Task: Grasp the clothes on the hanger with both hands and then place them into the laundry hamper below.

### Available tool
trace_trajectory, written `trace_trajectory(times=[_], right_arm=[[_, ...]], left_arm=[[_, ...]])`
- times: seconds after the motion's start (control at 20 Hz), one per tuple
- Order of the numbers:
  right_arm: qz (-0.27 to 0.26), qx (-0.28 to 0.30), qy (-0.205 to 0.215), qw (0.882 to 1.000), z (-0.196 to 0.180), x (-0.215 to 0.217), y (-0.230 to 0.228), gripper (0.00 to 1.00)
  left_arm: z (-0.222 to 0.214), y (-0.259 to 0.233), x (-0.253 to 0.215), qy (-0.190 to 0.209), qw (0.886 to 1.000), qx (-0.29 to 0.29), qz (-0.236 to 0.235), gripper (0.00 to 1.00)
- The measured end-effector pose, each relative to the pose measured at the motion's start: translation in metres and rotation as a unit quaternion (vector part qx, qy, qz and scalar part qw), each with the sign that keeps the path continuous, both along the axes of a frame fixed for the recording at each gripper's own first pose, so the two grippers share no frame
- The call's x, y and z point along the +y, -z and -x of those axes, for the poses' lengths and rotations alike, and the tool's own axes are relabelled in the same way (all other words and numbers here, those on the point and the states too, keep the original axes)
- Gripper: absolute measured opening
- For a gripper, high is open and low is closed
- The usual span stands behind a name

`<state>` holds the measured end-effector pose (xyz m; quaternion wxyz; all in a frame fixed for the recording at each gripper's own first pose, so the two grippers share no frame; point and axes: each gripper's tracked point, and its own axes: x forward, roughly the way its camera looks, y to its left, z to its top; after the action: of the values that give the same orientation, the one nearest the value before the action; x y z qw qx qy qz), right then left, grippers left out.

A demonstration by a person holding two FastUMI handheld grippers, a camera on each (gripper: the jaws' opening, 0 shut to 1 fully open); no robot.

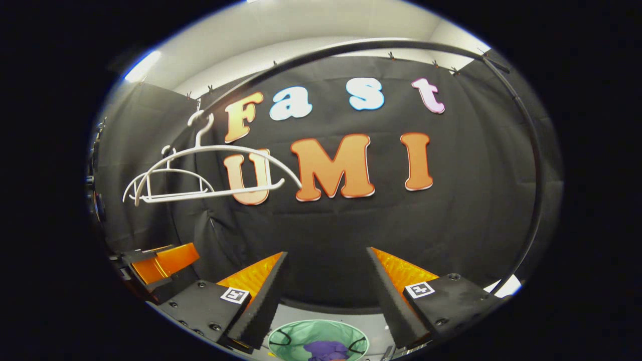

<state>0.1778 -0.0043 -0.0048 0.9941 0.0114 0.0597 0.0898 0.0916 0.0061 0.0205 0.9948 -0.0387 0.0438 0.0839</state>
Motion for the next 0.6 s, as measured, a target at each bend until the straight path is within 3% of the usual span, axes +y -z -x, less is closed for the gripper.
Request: trace_trajectory(times=[0.25, 0.3, 0.35, 0.45, 0.5, 0.55, 0.6], right_arm=[[0.018, -0.040, -0.002, 0.999, 0.012, -0.009, -0.026, 0.88], [0.018, -0.044, -0.002, 0.999, 0.012, -0.010, -0.028, 0.94], [0.017, -0.046, -0.002, 0.999, 0.013, -0.013, -0.030, 1.00], [0.013, -0.053, 0.000, 0.998, 0.014, -0.018, -0.035, 0.88], [0.012, -0.057, 0.000, 0.998, 0.014, -0.021, -0.036, 0.89], [0.012, -0.058, 0.001, 0.998, 0.013, -0.023, -0.037, 0.98], [0.011, -0.057, 0.001, 0.998, 0.014, -0.025, -0.037, 1.00]], left_arm=[[-0.007, -0.012, 0.000, -0.009, 1.000, -0.029, 0.008, 0.92], [-0.006, -0.012, 0.001, -0.012, 0.999, -0.030, 0.008, 0.95], [-0.005, -0.012, 0.001, -0.014, 0.999, -0.031, 0.007, 0.92], [-0.003, -0.015, -0.001, -0.016, 0.999, -0.037, 0.005, 0.92], [-0.003, -0.016, -0.003, -0.015, 0.999, -0.038, 0.003, 0.92], [-0.004, -0.017, -0.004, -0.015, 0.999, -0.039, 0.001, 0.92], [-0.005, -0.018, -0.006, -0.015, 0.999, -0.040, -0.002, 0.92]])
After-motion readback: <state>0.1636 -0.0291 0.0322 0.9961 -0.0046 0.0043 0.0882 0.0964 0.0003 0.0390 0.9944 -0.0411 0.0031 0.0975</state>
